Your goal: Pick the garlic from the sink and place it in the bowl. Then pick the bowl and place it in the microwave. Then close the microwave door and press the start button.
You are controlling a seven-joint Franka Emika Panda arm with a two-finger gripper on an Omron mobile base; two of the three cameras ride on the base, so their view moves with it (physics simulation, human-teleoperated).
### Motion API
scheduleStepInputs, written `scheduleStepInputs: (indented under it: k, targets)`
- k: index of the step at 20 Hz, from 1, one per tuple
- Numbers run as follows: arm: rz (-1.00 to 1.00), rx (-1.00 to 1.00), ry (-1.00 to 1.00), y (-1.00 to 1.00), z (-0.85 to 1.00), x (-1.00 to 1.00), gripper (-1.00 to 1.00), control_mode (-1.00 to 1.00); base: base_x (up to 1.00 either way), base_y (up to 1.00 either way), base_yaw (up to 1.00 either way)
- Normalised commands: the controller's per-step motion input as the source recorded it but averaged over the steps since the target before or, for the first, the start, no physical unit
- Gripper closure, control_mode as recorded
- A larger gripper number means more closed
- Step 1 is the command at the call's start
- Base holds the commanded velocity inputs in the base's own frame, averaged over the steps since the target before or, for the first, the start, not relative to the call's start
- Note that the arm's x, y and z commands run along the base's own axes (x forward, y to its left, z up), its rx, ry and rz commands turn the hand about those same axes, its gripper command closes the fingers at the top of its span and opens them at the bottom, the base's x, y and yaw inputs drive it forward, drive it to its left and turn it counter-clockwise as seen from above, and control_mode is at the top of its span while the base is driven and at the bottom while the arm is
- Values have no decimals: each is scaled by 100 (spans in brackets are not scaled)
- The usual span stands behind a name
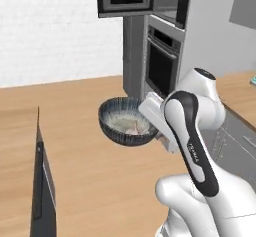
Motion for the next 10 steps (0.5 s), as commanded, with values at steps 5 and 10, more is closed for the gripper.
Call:
scheduleStepInputs:
  k: [5, 10]
  targets:
    - [0, 0, 0, 0, 0, 0, 100, 100, 100, 1, -53]
    - [0, 0, 0, 0, 0, 0, 100, 100, 100, 21, -58]
